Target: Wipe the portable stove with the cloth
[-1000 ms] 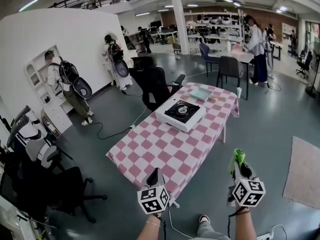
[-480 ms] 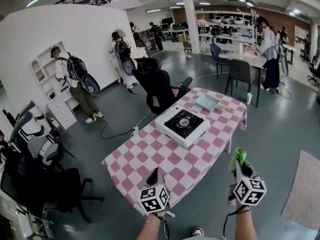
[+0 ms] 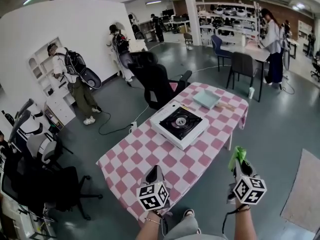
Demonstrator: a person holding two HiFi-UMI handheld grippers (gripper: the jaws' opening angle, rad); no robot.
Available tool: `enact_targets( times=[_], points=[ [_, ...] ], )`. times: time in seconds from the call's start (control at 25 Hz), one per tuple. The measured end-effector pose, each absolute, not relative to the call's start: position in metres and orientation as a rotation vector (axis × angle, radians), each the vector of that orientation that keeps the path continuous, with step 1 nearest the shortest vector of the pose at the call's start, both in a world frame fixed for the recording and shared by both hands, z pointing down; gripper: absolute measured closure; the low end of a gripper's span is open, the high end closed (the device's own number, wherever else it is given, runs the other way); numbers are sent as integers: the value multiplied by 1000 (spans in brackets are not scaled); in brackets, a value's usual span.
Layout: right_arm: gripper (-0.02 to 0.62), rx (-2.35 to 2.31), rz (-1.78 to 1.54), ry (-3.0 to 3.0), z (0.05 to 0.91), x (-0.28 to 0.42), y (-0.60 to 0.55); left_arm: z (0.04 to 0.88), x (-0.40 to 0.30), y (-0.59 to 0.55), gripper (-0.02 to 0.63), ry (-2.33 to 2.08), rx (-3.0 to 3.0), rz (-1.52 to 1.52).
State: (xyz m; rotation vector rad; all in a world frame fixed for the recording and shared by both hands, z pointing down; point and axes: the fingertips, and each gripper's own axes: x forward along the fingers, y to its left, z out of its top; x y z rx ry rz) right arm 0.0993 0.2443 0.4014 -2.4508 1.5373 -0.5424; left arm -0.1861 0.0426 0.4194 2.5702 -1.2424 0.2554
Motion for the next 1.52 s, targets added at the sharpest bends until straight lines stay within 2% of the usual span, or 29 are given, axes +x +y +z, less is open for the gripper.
enact_targets(
  times=[0.36, 0.76, 1.12, 1.52],
  points=[
    [501, -2476, -537, 1516, 404, 156, 212, 430, -139, -2, 606, -1255, 2554, 256],
    [502, -2438, -534, 1621, 387, 231, 110, 429, -91, -94, 606, -1361, 2461, 224],
    [500, -2418, -495, 1748, 372, 271, 19, 448, -88, -157, 606, -1462, 2313, 169],
    [502, -2320, -550, 1879, 388, 285, -55, 437, -98, -187, 606, -1588, 2278, 202]
  ],
)
